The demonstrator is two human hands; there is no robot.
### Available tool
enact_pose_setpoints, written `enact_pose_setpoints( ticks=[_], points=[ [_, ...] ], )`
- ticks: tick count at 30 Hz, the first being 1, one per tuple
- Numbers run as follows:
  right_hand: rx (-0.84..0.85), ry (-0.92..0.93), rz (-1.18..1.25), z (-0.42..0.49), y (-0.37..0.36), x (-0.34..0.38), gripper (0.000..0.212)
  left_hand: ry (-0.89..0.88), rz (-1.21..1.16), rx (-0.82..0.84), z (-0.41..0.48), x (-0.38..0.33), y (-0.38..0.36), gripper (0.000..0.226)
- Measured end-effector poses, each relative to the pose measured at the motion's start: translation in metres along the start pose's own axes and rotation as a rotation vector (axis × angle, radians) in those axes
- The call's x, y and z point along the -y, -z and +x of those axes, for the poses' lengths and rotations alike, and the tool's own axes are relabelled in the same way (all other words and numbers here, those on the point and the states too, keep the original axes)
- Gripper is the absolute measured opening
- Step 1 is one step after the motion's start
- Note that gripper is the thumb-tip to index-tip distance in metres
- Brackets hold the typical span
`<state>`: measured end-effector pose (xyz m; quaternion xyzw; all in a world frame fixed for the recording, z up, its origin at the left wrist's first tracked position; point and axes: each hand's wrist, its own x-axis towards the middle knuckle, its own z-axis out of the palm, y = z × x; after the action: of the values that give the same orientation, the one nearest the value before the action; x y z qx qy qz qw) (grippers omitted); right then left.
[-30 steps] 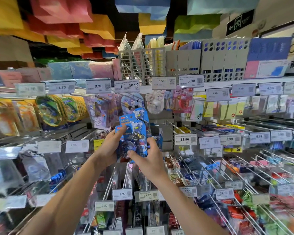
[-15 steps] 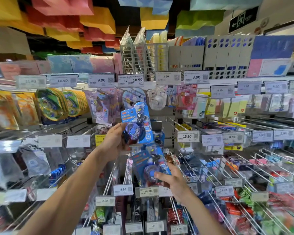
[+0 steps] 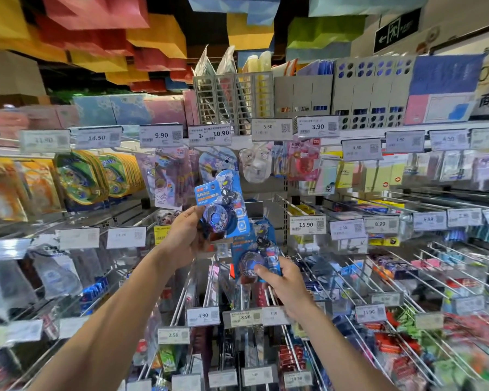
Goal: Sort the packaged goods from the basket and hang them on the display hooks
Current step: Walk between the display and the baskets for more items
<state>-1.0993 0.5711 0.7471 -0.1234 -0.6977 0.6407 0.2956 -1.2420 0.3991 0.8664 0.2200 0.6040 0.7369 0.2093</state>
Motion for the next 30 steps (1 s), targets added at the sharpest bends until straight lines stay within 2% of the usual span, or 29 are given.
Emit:
enact_pose_setpoints(
  ticks=[4, 7, 10, 13, 15, 16, 18, 20, 21, 24, 26, 28, 30],
  points=[
    [-0.037, -0.020, -0.022, 0.007, -0.003, 0.004, 0.015, -0.005, -0.003, 0.028, -0.001, -0.001, -0.001, 0.018],
    [-0.078, -0.114, -0.114, 0.017, -0.006, 0.004, 0.017, -0.016, -0.003, 0.034, -0.003, -0.001, -0.001, 0.019],
    [-0.169, -0.257, -0.319, 0.030, -0.008, 0.006, 0.033, -0.032, -0.012, 0.044, -0.004, -0.001, -0.002, 0.019],
    [-0.047, -0.462, -0.611, 0.023, -0.010, 0.021, 0.053, -0.041, -0.024, 0.059, -0.006, -0.001, -0.003, 0.018],
    [-0.026, -0.388, -0.708, 0.020, -0.012, 0.026, 0.047, -0.055, -0.025, 0.066, -0.006, 0.000, -0.002, 0.019],
    [-0.036, -0.302, -0.674, 0.021, -0.015, 0.028, 0.050, -0.067, -0.022, 0.067, -0.005, 0.002, -0.001, 0.019],
    [-0.070, -0.121, -0.417, 0.018, -0.022, 0.037, 0.054, -0.102, -0.009, 0.055, -0.004, 0.005, 0.000, 0.019],
    [-0.088, -0.003, -0.048, 0.010, -0.028, 0.057, 0.048, -0.142, 0.014, 0.041, -0.005, 0.008, -0.002, 0.019],
    [-0.065, 0.046, 0.044, 0.008, -0.030, 0.068, 0.045, -0.160, 0.016, 0.039, -0.006, 0.008, -0.003, 0.018],
    [-0.005, 0.199, -0.045, 0.009, -0.038, 0.078, 0.052, -0.184, 0.001, 0.026, -0.009, 0.008, -0.008, 0.019],
    [-0.071, 0.269, -0.190, 0.014, -0.040, 0.073, 0.056, -0.207, 0.015, 0.016, -0.008, 0.010, -0.008, 0.019],
    [-0.137, 0.265, -0.278, 0.016, -0.040, 0.069, 0.061, -0.228, 0.036, 0.019, -0.007, 0.012, -0.007, 0.018],
    [-0.155, 0.244, -0.253, 0.017, -0.041, 0.068, 0.057, -0.239, 0.055, 0.023, -0.005, 0.012, -0.005, 0.016]
  ],
)
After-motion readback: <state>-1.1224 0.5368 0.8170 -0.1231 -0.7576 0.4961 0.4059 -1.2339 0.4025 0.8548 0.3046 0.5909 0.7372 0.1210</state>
